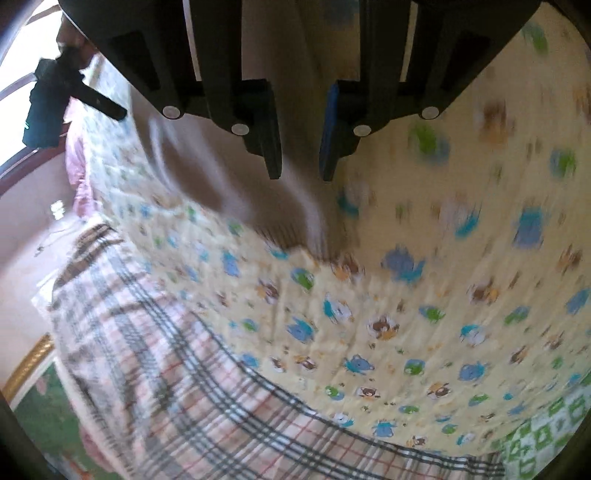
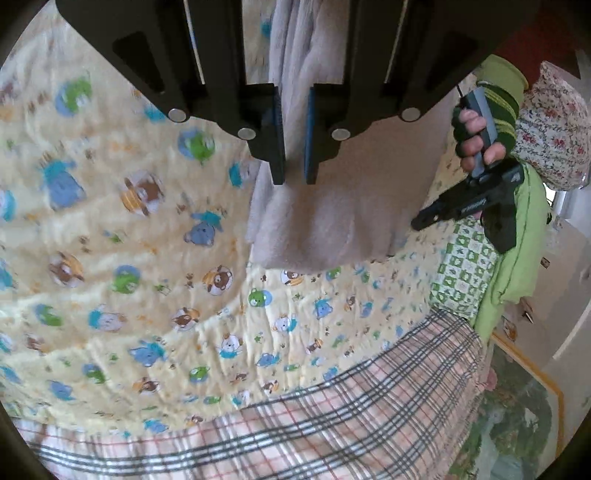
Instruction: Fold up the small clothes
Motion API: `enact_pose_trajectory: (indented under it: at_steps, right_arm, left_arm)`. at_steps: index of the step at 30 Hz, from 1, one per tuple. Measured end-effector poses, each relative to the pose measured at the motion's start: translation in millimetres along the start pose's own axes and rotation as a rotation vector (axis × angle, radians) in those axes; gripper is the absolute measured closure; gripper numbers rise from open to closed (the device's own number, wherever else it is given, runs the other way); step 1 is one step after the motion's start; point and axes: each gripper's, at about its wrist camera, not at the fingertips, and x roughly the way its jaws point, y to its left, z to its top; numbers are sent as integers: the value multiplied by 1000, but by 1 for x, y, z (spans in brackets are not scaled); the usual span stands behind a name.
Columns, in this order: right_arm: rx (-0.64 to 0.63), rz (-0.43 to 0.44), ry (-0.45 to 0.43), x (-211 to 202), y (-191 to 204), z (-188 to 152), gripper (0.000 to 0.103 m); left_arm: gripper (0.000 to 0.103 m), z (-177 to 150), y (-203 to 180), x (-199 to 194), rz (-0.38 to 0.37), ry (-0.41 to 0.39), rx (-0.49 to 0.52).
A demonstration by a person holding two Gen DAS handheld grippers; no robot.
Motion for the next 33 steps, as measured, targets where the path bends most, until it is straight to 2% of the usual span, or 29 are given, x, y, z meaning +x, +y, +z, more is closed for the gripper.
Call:
enact_pose_trajectory:
  at_steps: [3,4,5,6,10,11,15,19,21,24,25,26,27,29,31,33]
  right_arm:
    - [5,2,-6,-19,2,-21,77]
    - [7,4,-8,-26,3,-30,69]
    - [8,8,-10,-31,4,-38,66]
    - [13,14,-12,-37,5,-47,66]
    - [5,57,-13,-55,12,-82,66]
    - [-1,64,-12,-58,14,-90,66]
    - [-41,60,19,-61,23,-113,66]
    - [-73,32,38,-53,28,-121,66]
    - [-74,27,34,-50,27,-122,66]
    - [-54,26,33,-46,24,-120,67]
    - [-50,28,31,-45,24,-119,72]
    - [-47,28,34,-44,24,-118,90]
    - [-47,27,38,-44,24,-118,94]
    - [-79,30,4,-55,32,-113,95]
    - [-114,35,-54,-76,41,-108,95]
    - [-151,-22,-55,-83,40,-105,96]
  left_arm:
    - [80,-39,-5,-27,-37,3,5]
    - [78,-51,-7,-35,-46,4,9]
    - [76,-65,-10,-44,-56,5,18]
    - [74,-79,-13,-54,-65,6,33]
    - [48,-136,-26,-90,-93,13,115]
    - [46,-151,-30,-98,-98,19,143]
    - [45,-196,-35,-112,-62,46,233]
    - [45,-213,-31,-103,-41,67,247]
    - [46,-215,-32,-96,-6,60,259]
    - [48,-213,-34,-85,34,42,281]
    - [55,-213,-36,-81,50,39,297]
    - [72,-212,-37,-77,66,46,304]
    - [81,-211,-36,-72,76,62,307]
    - [88,-213,-37,-75,82,53,304]
    - [90,-213,-40,-85,78,22,308]
    - [92,-213,-37,-86,62,27,288]
